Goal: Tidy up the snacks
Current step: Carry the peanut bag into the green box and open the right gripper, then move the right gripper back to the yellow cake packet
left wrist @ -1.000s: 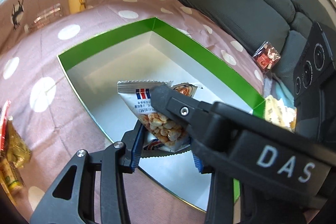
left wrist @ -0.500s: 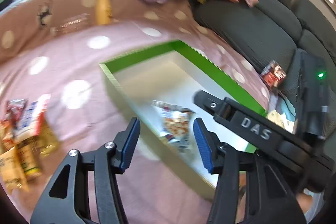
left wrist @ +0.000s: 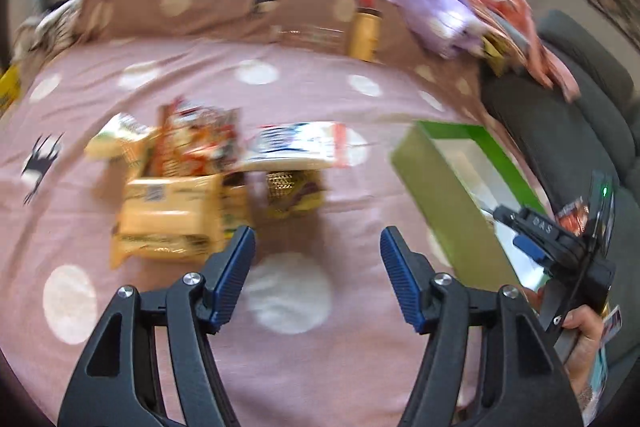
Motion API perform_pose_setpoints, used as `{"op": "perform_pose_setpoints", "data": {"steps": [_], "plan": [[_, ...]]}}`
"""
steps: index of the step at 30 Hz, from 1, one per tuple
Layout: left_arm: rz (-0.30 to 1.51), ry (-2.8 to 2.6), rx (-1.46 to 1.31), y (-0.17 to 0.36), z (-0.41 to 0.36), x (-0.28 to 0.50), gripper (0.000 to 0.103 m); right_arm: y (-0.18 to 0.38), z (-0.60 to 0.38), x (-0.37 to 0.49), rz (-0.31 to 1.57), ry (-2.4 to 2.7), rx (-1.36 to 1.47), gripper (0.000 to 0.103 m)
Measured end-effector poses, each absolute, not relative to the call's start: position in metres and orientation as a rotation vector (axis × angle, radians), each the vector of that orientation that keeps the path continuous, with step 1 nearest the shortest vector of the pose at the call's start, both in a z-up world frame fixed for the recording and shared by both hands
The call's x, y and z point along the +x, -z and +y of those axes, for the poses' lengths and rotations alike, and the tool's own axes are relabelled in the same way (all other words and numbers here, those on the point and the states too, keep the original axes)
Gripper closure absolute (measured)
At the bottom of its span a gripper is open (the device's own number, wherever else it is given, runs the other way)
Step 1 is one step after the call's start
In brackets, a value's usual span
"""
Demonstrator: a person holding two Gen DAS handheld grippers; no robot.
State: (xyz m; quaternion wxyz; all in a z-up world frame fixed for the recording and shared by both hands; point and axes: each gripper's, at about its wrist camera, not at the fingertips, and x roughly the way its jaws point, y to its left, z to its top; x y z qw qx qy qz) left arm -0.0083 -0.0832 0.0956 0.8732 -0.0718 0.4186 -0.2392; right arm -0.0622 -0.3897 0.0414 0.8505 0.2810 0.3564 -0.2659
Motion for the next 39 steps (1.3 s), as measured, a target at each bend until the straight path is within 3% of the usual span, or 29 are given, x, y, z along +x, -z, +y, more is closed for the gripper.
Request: {"op": "perform_pose_setpoints", "data": {"steps": [7, 11, 23, 30, 33, 37, 39], "plan": [[0.901, 0.380, -0.204, -0.083, -0.042, 0.002, 0.038, -0.049, -0.359, -0.050, 0.736, 0.587, 0.419, 0.035], [0.904, 0.345, -0.240, -0.083, -0.026, 0.005, 0.032, -0.050, -0.347, -0.043, 0.742, 0.563, 0.386, 0.035], [0.914, 0.245, -0.319, -0.079, 0.016, 0.016, 0.031, -0.051, -0.312, -0.027, 0.769, 0.478, 0.315, 0.035], [0.931, 0.236, -0.323, -0.074, 0.023, 0.024, 0.020, -0.061, -0.299, -0.028, 0.778, 0.456, 0.277, 0.035], [0.931, 0.241, -0.319, -0.072, 0.027, 0.027, 0.014, -0.091, -0.290, -0.041, 0.690, 0.445, 0.262, 0.035], [0.940, 0.243, -0.345, -0.067, 0.037, 0.036, 0.014, -0.128, -0.264, -0.044, 0.609, 0.218, 0.349, 0.015], [0.962, 0.261, -0.380, -0.062, 0.040, 0.042, 0.014, -0.136, -0.245, -0.026, 0.645, 0.016, 0.427, 0.015]]}}
